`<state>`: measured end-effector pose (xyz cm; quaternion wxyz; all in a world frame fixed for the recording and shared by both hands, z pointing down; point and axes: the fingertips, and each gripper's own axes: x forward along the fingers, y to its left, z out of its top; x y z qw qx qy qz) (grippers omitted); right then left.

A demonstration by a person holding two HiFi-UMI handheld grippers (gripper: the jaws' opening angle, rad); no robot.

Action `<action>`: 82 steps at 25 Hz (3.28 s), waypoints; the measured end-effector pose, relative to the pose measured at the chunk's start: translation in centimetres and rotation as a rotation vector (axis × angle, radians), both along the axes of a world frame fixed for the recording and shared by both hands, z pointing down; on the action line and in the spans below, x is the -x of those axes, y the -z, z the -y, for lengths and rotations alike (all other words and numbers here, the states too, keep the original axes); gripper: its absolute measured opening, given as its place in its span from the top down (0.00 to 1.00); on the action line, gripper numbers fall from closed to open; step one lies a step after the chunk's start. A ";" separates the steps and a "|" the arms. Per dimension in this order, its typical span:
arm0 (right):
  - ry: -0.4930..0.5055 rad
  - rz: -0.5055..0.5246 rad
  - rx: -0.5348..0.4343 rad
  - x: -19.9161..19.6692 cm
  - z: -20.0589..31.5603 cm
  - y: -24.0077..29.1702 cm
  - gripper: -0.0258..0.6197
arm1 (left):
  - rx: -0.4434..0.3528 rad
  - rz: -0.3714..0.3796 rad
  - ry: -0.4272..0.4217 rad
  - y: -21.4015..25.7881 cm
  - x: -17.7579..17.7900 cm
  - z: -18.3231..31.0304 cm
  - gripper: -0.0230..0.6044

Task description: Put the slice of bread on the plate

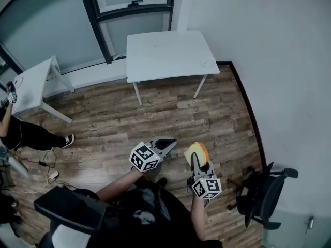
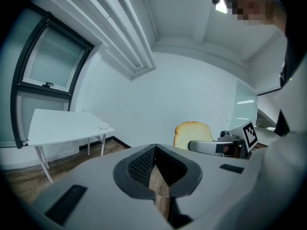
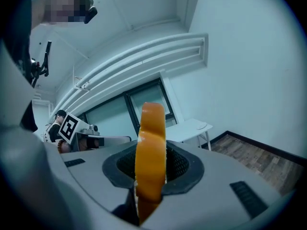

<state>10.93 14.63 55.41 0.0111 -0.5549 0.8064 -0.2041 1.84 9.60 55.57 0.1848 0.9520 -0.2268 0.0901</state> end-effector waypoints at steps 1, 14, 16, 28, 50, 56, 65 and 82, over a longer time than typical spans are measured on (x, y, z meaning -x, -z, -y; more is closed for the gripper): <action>-0.002 -0.005 0.003 -0.1 1.5 0.0 0.81 | 0.006 -0.004 0.001 -0.2 -0.1 1.6 0.96; -0.020 -0.066 0.014 -3.0 18.5 0.7 0.81 | 0.025 -0.002 -0.121 0.0 -5.2 17.8 0.96; -0.015 -0.063 0.031 -3.5 20.5 0.5 0.81 | 0.034 -0.001 -0.110 -0.4 -5.6 19.7 0.96; 0.115 -0.065 0.023 -12.0 37.1 -0.8 0.81 | 0.102 0.014 -0.002 -4.3 -13.5 36.0 0.96; 0.292 -0.357 0.284 -18.1 64.3 -14.1 0.81 | 0.251 0.128 0.024 -12.4 -19.5 57.7 0.96; 0.352 -0.548 0.341 -18.8 71.7 -17.0 0.81 | 0.253 0.152 -0.023 -13.6 -21.3 62.7 0.96; 0.424 -0.823 0.494 -21.0 78.3 -24.7 0.81 | 0.313 0.182 -0.003 -15.9 -20.9 64.2 0.96; 0.731 -1.068 0.497 -17.9 77.6 -29.4 0.55 | 0.399 0.156 0.077 -15.8 -20.2 62.3 0.96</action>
